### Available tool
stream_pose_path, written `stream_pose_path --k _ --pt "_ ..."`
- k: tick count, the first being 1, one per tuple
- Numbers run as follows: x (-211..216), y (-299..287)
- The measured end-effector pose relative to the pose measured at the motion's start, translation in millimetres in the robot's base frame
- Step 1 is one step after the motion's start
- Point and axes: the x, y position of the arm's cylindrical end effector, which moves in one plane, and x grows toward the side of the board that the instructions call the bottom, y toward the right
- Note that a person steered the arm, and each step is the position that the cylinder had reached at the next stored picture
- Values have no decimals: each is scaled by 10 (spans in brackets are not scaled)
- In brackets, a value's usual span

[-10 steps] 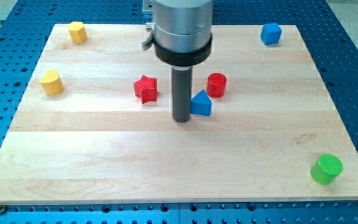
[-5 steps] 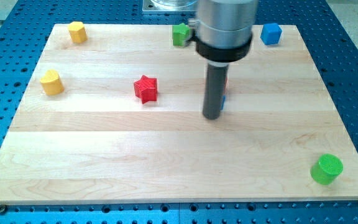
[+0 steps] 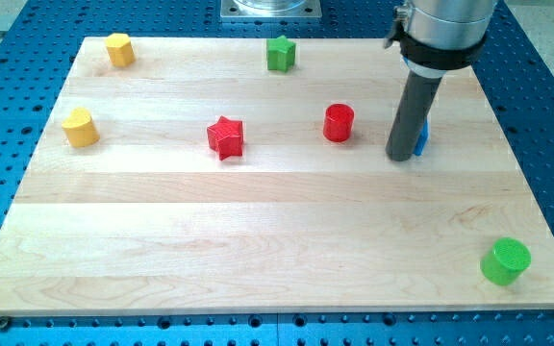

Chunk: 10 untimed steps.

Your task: Move the blue triangle vertically below the blue cube

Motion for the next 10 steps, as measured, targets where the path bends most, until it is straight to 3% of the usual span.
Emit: stream_pose_path --k 5,8,9,10 --pt "-85 -35" --pt "-121 282" --pt "-121 -294" --pt "-322 -203"
